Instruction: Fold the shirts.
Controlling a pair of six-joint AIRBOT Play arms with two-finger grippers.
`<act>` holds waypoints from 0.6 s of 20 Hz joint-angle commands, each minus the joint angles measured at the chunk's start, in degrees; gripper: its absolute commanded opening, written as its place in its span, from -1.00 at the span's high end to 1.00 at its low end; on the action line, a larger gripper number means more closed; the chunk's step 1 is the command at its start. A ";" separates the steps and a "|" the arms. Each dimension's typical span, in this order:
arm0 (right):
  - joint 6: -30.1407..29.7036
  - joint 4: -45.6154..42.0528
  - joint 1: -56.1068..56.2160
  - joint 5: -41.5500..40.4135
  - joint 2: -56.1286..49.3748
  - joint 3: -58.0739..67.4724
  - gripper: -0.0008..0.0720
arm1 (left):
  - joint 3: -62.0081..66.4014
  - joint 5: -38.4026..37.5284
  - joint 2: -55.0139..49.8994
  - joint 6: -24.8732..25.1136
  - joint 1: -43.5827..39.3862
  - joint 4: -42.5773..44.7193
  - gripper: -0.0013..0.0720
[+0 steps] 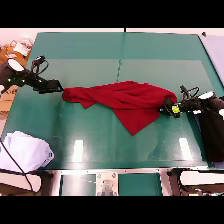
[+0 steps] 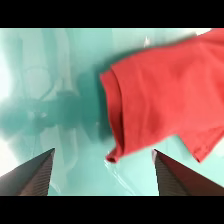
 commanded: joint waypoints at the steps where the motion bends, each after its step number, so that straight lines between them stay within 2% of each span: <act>1: -0.07 0.17 -0.09 -0.22 0.04 0.07 0.92 | -0.39 -1.60 -2.97 0.48 -0.04 -4.00 -0.92; 3: -0.04 0.17 -0.09 -0.37 0.04 0.07 0.92 | -2.99 -2.19 -4.85 5.09 -0.04 -12.33 -0.92; 5: -0.04 0.17 -0.09 -0.35 0.04 0.09 0.92 | -5.07 -2.03 -5.35 8.83 -0.04 -17.00 -0.91; 6: -0.04 0.20 -0.09 -0.37 0.04 0.09 0.92 | -5.55 -1.75 -5.42 9.20 -0.04 -17.18 -0.39; 7: -0.04 0.17 -0.09 -0.35 0.04 0.13 0.92 | -5.64 -1.53 -5.44 9.60 -0.04 -16.59 0.55; 8: -0.04 0.17 -0.11 -0.35 0.07 0.24 0.92 | -5.62 -1.36 -5.42 10.69 -0.02 -16.26 0.91; 10: -0.04 0.15 -0.42 1.29 0.24 1.42 0.93 | -5.11 -0.85 -5.25 9.01 0.52 -13.99 0.91; 12: 0.00 0.17 -1.64 4.39 2.32 4.37 0.93 | -2.84 -2.69 -3.76 4.13 1.44 -6.10 0.91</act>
